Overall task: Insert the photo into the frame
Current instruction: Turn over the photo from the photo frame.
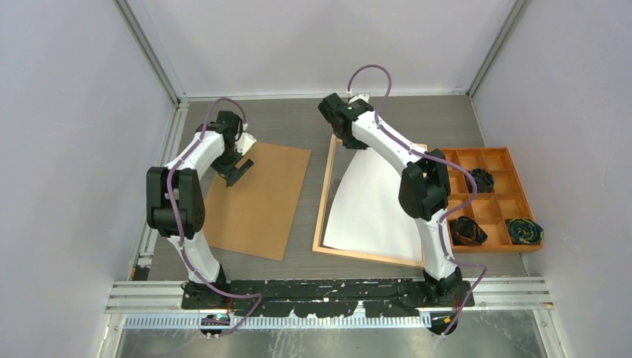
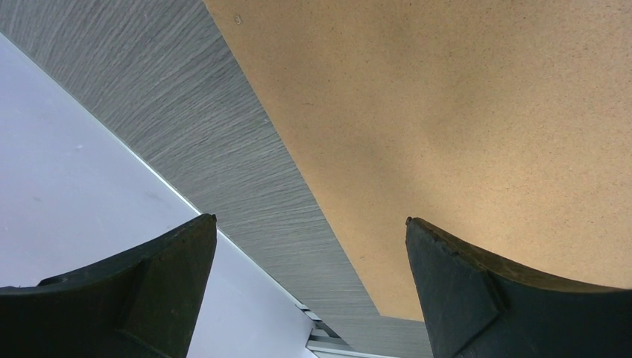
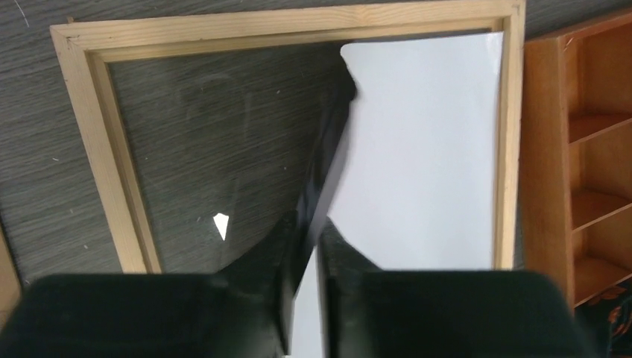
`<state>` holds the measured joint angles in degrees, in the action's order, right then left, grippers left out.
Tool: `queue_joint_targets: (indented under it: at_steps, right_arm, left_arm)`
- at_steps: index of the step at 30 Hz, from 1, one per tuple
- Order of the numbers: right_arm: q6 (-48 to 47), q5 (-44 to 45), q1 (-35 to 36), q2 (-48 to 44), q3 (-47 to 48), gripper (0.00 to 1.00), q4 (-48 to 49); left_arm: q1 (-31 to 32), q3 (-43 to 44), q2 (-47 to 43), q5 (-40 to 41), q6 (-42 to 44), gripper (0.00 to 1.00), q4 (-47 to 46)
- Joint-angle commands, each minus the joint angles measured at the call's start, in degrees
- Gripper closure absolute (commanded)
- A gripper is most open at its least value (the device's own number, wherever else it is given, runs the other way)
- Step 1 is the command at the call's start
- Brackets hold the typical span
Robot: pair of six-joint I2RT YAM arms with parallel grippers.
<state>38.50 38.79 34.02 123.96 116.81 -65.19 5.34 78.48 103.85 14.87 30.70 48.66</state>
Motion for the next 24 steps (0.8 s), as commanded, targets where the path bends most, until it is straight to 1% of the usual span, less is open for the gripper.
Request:
queue_joint_targets:
  at_steps: [1, 2, 3, 5, 7, 8, 9, 17, 19, 22, 24]
  right_arm:
    - [-0.24, -1.76, 0.38, 0.10, -0.58, 0.67, 0.57]
    - [-0.31, -2.57, 0.40, -0.01, -1.07, 0.58, 1.09]
    - [-0.09, -3.08, 0.43, -0.15, -1.59, 0.44, 1.65]
    - [0.51, -3.87, 0.41, -0.54, -2.53, 0.25, 2.86]
    - [0.96, -4.82, 0.38, -1.03, -3.42, 0.07, 4.35]
    - [1.18, -5.08, 0.41, -1.15, -3.67, 0.03, 4.82]
    - [1.36, -5.62, 0.40, -1.28, -3.77, 0.01, 5.38]
    - [1.49, -8.61, 0.20, -2.56, -3.93, 0.00, 7.96]
    - [1.42, -10.12, -0.19, -4.20, -5.52, 0.00, 9.82]
    - [1.59, -14.04, -1.56, -7.76, -10.26, 0.00, 15.83]
    - [1.90, -15.68, -2.37, -9.53, -12.46, 0.00, 18.04]
  left_arm:
    - [-0.25, 0.19, -1.71, 0.58, 1.09, 0.00, -0.67]
    - [-0.25, 0.06, -1.77, 0.67, 1.21, 0.00, -0.72]
    - [-0.29, -0.03, -1.89, 0.68, 1.30, 0.00, -0.76]
    - [-0.31, -0.14, -2.06, 0.68, 1.36, 0.00, -0.78]
    - [-0.27, -0.23, -2.20, 0.68, 1.39, 0.00, -0.82]
    - [-0.32, -0.32, -2.29, 0.75, 1.45, 0.00, -0.85]
    - [-0.33, -0.41, -2.33, 0.77, 1.54, 0.00, -0.84]
    - [-0.55, -0.30, -2.35, 1.22, 1.93, 0.00, -1.12]
    - [-0.60, -0.13, -2.18, 1.21, 1.88, 0.00, -1.06]
    - [-0.60, -0.07, -2.16, 1.20, 1.83, 0.00, -1.11]
    - [-0.68, -0.08, -2.24, 1.13, 1.83, 0.00, -1.04]
